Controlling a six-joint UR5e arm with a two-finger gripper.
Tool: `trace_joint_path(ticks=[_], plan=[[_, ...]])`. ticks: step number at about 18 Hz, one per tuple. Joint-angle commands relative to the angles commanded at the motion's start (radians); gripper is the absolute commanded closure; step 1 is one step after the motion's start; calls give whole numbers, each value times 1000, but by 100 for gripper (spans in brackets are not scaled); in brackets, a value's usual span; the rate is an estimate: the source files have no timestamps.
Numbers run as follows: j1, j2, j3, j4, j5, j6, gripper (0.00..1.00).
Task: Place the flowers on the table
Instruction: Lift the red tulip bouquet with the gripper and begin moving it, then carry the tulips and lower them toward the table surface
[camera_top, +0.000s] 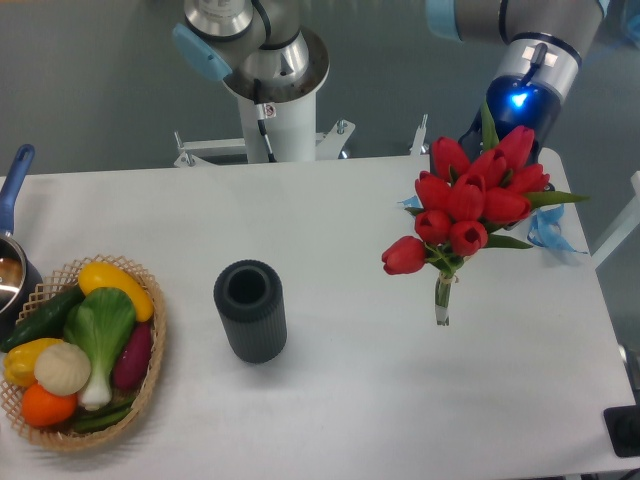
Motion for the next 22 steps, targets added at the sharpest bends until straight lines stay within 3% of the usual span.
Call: trace_joint_path(ticks=[8,10,15,22], plan=[[14,9,18,-6,5,-11,73],[14,12,23,-6,50,-11,73],[-12,38,25,-14,296,-11,73],[-158,25,25,-18,719,1,73]])
